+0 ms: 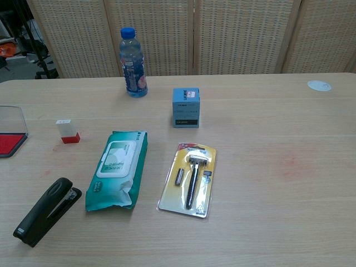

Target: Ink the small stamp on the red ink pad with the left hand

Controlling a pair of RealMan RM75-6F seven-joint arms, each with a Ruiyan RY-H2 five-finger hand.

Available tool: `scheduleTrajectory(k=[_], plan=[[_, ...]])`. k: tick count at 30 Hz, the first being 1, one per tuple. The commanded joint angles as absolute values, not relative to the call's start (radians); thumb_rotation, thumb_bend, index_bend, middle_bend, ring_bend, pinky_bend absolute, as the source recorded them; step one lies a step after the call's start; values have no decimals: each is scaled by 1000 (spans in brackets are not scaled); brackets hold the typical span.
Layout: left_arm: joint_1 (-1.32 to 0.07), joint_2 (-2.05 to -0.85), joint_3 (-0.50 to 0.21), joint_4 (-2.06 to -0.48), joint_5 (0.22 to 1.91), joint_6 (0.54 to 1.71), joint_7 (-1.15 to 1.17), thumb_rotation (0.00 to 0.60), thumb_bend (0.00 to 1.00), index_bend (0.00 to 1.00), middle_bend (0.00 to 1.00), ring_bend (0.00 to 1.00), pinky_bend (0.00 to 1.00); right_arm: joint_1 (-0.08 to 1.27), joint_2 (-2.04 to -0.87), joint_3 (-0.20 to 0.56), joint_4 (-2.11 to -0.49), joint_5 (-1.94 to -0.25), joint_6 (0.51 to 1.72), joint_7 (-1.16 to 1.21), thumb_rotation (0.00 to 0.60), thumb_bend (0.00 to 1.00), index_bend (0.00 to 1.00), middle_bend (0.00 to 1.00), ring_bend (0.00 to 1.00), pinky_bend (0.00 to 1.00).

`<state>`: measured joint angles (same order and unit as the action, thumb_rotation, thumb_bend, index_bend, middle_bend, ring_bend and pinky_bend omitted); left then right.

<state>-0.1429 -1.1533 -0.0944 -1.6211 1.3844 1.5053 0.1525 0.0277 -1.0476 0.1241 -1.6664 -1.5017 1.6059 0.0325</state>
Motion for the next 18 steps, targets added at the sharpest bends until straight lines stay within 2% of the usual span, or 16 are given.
scheduleTrajectory(k=[1,10,11,12,13,14,16,18], plan=[[-140,-1146,-95,-1624,1390,1502,136,600,60,0,0,0,0,31,-1044,122,-1671,-1498,1594,39,600,0,0,0,0,0],[-145,-1145,-97,-1615,1402,1489,105,600,61,0,4,0,0,36,-1044,122,-1671,-1492,1579,45,600,0,0,0,0,0],[-146,-1147,-98,-1613,1403,1488,101,600,64,0,81,25,19,36,-1044,122,-1671,-1491,1580,46,600,0,0,0,0,0],[-147,-1148,-98,-1611,1405,1488,97,600,72,0,212,121,100,35,-1043,123,-1672,-1491,1580,49,600,0,0,0,0,0],[-148,-1152,-100,-1609,1408,1491,93,600,83,0,395,290,247,35,-1042,124,-1673,-1490,1581,52,600,0,0,0,0,0],[-148,-1160,-107,-1608,1404,1498,90,600,91,0,525,435,376,35,-1040,125,-1673,-1487,1581,57,600,0,0,0,0,0],[-151,-1185,-124,-1608,1396,1512,79,600,111,0,811,820,749,35,-1036,129,-1674,-1481,1579,67,600,0,0,0,0,0],[-165,-1222,-148,-1615,1377,1505,53,600,137,24,941,973,942,36,-1032,131,-1671,-1475,1575,76,600,0,0,0,0,0]])
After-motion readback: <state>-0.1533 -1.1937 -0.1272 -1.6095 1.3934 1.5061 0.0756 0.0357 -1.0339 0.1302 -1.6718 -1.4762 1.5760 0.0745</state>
